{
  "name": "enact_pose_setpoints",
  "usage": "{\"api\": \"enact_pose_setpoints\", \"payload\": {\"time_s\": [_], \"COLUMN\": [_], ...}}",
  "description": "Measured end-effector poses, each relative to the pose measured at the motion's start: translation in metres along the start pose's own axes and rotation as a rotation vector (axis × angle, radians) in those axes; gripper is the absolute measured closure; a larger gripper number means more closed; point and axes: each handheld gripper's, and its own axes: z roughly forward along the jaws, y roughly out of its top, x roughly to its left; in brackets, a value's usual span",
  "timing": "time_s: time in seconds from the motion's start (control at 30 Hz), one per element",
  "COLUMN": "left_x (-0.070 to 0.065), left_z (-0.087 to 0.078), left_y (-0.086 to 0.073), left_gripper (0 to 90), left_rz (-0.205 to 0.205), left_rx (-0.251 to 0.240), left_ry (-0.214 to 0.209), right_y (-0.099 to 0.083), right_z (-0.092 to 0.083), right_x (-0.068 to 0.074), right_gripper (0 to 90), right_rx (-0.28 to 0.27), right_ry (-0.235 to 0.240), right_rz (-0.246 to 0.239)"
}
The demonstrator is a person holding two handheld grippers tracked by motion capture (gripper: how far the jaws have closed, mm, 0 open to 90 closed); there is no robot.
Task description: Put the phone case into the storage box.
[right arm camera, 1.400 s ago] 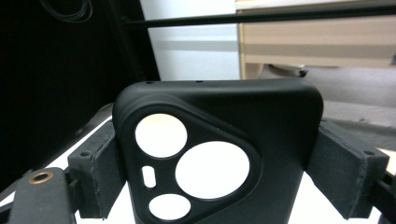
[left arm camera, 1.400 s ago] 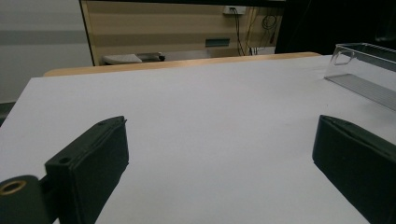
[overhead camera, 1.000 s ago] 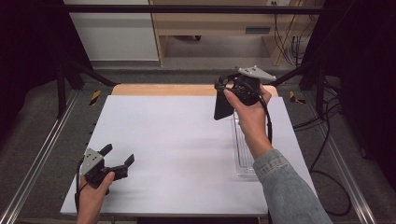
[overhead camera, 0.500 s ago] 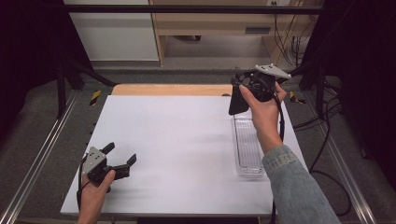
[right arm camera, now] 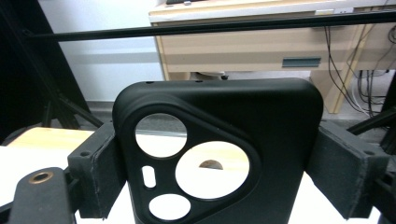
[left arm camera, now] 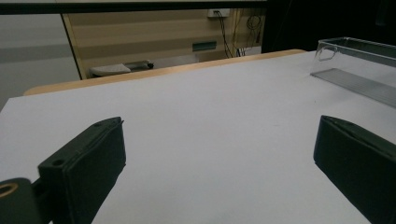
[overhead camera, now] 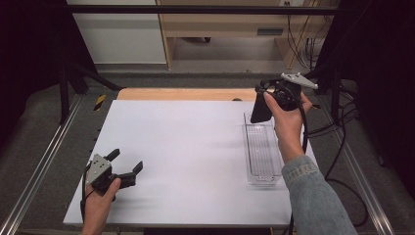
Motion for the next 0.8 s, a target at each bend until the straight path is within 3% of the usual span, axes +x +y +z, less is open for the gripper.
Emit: {"api": "enact_pose_setpoints", "payload": {"time_s": [0.53,0.8], "left_x": [-0.002,-0.002], "left_z": [0.001,0.002], "left_y": [0.0,0.0], "left_gripper": [2.2,2.2], "left_rz": [0.002,-0.002], "left_rx": [0.003,-0.004], "left_ry": [-0.013,-0.02], "right_y": [-0.018,-0.025], "right_z": [0.014,0.023], "right_x": [0.0,0.001], "right_gripper": [14.6,14.6], "right_rx": [0.044,0.063], "right_ry": [-0.018,-0.031], "right_rz": [0.019,0.006]}}
